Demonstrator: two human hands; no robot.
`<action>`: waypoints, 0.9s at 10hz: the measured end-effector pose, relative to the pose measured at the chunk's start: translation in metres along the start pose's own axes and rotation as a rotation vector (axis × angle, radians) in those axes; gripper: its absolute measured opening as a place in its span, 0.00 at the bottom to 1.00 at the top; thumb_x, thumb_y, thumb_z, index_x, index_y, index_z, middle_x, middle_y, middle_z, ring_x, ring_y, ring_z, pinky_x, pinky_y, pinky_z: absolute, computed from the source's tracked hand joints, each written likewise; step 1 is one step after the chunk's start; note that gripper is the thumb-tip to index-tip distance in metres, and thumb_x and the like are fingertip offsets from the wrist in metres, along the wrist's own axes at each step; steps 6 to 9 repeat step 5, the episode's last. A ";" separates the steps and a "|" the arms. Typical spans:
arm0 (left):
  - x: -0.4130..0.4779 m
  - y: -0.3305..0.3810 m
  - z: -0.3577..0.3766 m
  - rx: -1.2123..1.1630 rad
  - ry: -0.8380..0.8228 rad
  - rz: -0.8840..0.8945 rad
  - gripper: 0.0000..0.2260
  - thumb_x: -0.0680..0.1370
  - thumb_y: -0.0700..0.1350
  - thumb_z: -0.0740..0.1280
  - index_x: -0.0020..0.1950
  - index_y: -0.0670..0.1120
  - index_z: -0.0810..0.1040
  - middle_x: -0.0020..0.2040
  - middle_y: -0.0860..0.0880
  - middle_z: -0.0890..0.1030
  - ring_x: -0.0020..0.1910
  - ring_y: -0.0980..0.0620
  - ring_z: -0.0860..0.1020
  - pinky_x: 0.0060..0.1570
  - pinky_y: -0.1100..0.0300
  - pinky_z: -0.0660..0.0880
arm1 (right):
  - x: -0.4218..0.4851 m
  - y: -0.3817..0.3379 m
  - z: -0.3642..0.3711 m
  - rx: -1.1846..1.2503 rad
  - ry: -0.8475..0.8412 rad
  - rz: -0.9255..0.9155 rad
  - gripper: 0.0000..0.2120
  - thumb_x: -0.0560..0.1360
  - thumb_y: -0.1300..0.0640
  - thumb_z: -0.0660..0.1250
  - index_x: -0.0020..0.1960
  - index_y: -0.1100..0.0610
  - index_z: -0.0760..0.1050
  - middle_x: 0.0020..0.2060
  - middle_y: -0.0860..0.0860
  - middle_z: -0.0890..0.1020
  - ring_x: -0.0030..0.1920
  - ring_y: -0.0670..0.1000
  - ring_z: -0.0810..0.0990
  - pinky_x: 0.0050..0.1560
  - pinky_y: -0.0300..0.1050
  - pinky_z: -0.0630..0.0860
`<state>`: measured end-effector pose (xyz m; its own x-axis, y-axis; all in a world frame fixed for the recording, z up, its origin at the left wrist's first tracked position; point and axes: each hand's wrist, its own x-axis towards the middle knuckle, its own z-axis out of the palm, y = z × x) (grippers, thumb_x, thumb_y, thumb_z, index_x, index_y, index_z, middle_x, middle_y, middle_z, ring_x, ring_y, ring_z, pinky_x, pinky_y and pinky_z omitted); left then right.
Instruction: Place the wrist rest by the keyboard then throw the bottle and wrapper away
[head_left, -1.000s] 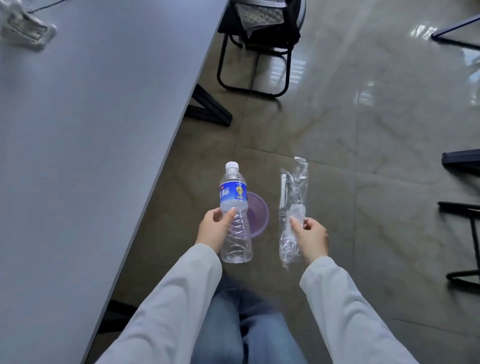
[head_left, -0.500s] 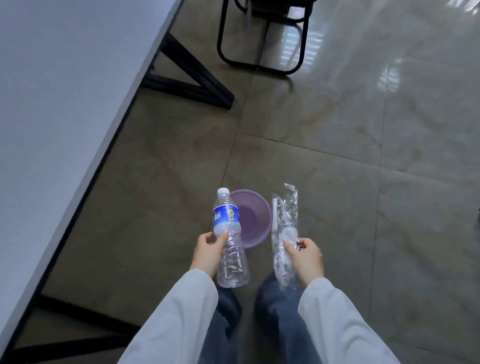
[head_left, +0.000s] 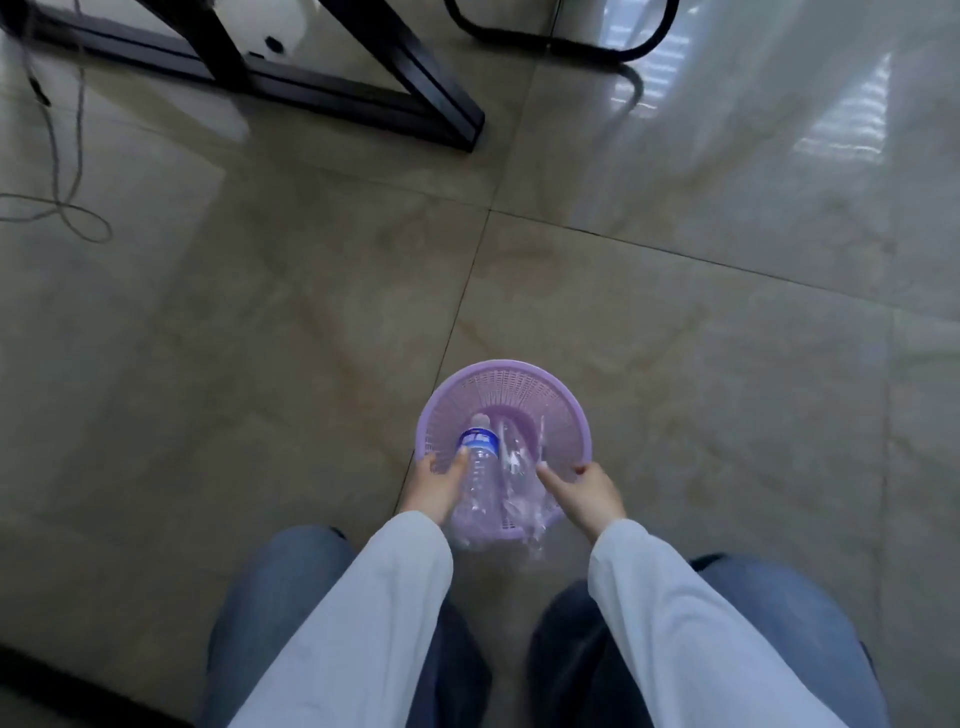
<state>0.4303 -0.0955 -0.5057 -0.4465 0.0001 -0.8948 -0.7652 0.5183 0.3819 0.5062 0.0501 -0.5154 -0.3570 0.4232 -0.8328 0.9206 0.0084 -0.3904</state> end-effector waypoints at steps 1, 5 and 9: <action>-0.006 0.003 -0.005 -0.006 0.029 -0.003 0.28 0.77 0.57 0.57 0.73 0.46 0.59 0.71 0.46 0.68 0.68 0.42 0.69 0.65 0.47 0.66 | -0.007 -0.003 -0.004 0.137 0.061 0.018 0.36 0.69 0.42 0.67 0.69 0.61 0.63 0.66 0.58 0.74 0.65 0.58 0.72 0.65 0.51 0.68; -0.145 0.079 -0.016 -0.089 0.048 0.155 0.22 0.76 0.52 0.61 0.67 0.43 0.68 0.66 0.44 0.74 0.63 0.43 0.74 0.65 0.49 0.70 | -0.153 -0.072 -0.059 0.388 0.047 -0.144 0.32 0.70 0.48 0.70 0.69 0.59 0.64 0.63 0.54 0.74 0.63 0.51 0.73 0.63 0.43 0.69; -0.145 0.079 -0.016 -0.089 0.048 0.155 0.22 0.76 0.52 0.61 0.67 0.43 0.68 0.66 0.44 0.74 0.63 0.43 0.74 0.65 0.49 0.70 | -0.153 -0.072 -0.059 0.388 0.047 -0.144 0.32 0.70 0.48 0.70 0.69 0.59 0.64 0.63 0.54 0.74 0.63 0.51 0.73 0.63 0.43 0.69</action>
